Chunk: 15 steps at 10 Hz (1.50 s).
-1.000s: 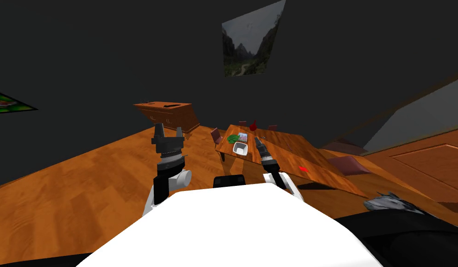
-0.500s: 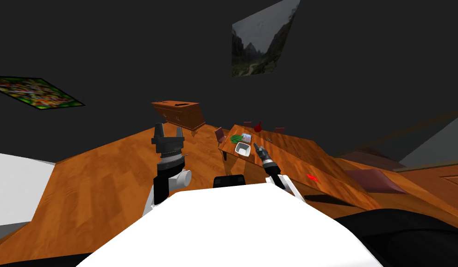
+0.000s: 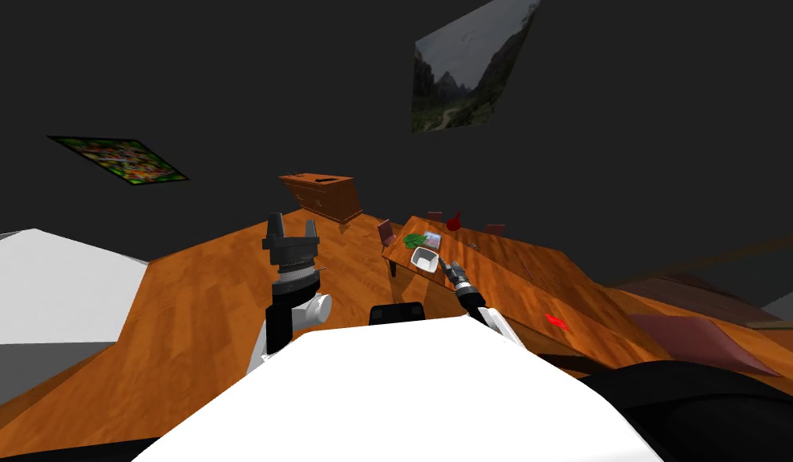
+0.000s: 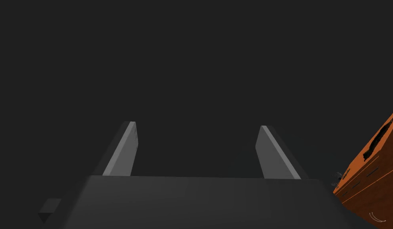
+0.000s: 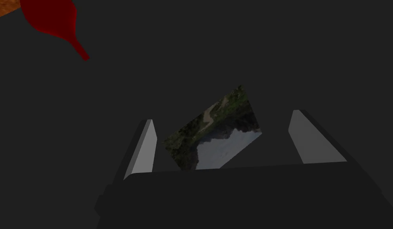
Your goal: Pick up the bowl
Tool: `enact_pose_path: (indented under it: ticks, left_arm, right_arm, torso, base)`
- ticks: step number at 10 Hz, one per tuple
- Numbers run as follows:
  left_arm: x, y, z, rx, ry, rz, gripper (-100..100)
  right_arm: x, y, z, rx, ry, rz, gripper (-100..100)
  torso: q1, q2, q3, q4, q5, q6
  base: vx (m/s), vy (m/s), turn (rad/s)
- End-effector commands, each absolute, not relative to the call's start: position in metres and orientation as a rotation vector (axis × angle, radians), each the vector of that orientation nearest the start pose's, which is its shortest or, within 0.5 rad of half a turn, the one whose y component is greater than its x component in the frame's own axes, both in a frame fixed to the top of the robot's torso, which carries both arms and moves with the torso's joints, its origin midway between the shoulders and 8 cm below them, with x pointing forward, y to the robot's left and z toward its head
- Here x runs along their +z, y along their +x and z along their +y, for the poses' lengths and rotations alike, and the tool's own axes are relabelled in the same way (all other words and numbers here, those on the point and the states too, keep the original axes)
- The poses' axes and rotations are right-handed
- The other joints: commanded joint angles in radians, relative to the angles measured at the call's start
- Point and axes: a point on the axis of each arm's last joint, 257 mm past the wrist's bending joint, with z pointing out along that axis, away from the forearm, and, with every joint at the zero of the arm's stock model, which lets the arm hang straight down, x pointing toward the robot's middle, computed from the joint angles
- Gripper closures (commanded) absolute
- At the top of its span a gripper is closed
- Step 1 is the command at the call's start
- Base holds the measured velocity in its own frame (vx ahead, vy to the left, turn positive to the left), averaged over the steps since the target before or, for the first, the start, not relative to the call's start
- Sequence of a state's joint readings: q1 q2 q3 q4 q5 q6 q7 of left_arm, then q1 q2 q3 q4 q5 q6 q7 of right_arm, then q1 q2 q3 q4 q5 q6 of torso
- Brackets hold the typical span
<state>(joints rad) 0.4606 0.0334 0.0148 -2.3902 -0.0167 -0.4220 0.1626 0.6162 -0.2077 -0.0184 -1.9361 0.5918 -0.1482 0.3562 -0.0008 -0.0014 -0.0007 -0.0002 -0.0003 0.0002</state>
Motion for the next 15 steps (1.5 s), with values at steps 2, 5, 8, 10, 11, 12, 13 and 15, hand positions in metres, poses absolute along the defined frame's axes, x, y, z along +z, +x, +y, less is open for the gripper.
enact_pose_path:
  ticks: [2,5,8,10,11,12,13,15]
  left_arm:
    - [0.071,0.335,0.27,-1.459,-0.626,0.562,0]
    - [0.071,0.335,0.27,-1.459,-0.626,0.562,0]
    - [0.071,0.335,0.27,-1.459,-0.626,0.562,0]
    - [0.071,0.335,0.27,-1.459,-0.626,0.562,0]
    - [0.071,0.335,0.27,-1.459,-0.626,0.562,0]
    - [0.071,0.335,0.27,-1.459,-0.626,0.562,0]
    - [0.071,0.335,0.27,-1.459,-0.626,0.562,0]
    - [0.071,0.335,0.27,-1.459,-0.626,0.562,0]
  right_arm:
    - [-0.312,0.344,-0.341,0.139,0.306,1.761,-100]
    - [-0.358,0.319,-0.362,-0.012,0.215,1.895,-100]
    - [-0.4,0.289,-0.383,-0.154,0.11,2.021,-100]
    - [-0.419,0.273,-0.394,-0.221,0.053,2.08,-100]
    - [-0.419,0.273,-0.394,-0.221,0.053,2.08,-100]
    - [-0.436,0.257,-0.406,-0.284,-0.007,2.136,-100]
    - [-0.45,0.242,-0.416,-0.34,-0.066,2.183,-100]
    - [-0.475,0.21,-0.437,-0.449,-0.197,2.272,-100]
  torso:
    - [0.0,0.0,0.0,0.0,0.0,0.0]
    - [0.002,-0.001,-0.001,0.0,0.0,0.0]
    - [0.001,-0.002,-0.001,0.0,0.0,0.0]
    - [0.001,-0.003,-0.001,0.0,0.0,0.001]
    - [0.002,-0.003,-0.002,-0.001,0.001,0.0]
    - [0.002,-0.003,-0.002,-0.001,0.0,0.0]
    - [0.002,-0.004,-0.002,-0.001,0.001,0.0]
    - [0.004,-0.008,-0.005,-0.002,0.001,0.0]
  base:
    - [0.001,0.008,0.215]
    - [0.019,0.023,0.179]
    - [0.029,0.025,0.152]
    - [0.04,0.026,0.104]
    - [0.043,0.026,0.1]
    - [0.049,0.04,0.174]
    - [0.087,0.073,0.267]
    - [0.141,0.063,0.195]
